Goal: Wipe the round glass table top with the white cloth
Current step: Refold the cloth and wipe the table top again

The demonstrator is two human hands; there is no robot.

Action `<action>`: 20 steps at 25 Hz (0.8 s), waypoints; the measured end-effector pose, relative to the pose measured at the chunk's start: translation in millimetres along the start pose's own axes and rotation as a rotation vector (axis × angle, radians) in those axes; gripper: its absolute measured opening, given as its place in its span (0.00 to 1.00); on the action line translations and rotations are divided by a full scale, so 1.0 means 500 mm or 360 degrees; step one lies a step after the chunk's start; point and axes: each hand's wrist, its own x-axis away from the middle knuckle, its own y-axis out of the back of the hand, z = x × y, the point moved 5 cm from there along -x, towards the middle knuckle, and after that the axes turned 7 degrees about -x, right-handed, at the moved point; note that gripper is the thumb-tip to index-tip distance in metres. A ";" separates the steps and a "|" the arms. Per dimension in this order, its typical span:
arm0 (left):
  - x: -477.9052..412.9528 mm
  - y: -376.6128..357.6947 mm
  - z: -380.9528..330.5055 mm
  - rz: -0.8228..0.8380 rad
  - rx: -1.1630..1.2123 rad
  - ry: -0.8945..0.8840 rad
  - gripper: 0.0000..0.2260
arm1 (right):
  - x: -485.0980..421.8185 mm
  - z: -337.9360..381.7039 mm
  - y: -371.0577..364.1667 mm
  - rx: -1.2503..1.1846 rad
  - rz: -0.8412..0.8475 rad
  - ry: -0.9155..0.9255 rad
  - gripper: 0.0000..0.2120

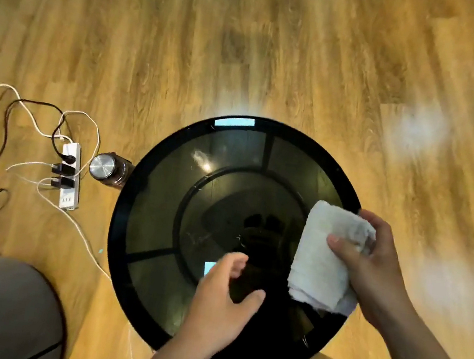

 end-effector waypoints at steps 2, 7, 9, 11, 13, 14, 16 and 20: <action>-0.016 0.027 0.056 -0.0157 -0.0901 -0.0095 0.35 | -0.046 0.001 0.008 0.0673 0.0052 0.0192 0.39; -0.067 0.043 0.107 -0.0193 -0.1461 -0.0169 0.46 | -0.028 -0.051 -0.001 0.1023 -0.0308 0.0431 0.40; -0.081 0.037 0.105 -0.0172 -0.1487 -0.0203 0.46 | -0.022 -0.081 -0.013 0.1101 -0.0316 0.0308 0.42; -0.084 0.033 0.094 -0.0199 -0.1482 -0.0249 0.42 | -0.033 -0.083 -0.023 0.1079 -0.0304 0.0233 0.44; -0.080 0.037 0.078 -0.0295 -0.1391 -0.0305 0.37 | -0.047 -0.067 -0.031 0.0898 -0.0283 0.0187 0.43; -0.078 0.044 0.074 -0.0327 -0.1344 -0.0299 0.36 | -0.051 -0.057 -0.034 0.0804 -0.0270 0.0199 0.41; -0.081 0.064 0.078 -0.0361 -0.1298 -0.0214 0.35 | -0.053 -0.025 -0.033 0.0639 -0.0279 0.0282 0.37; -0.103 0.139 0.111 -0.0440 -0.1273 -0.0043 0.37 | -0.116 0.075 -0.037 0.0582 -0.0428 0.0489 0.35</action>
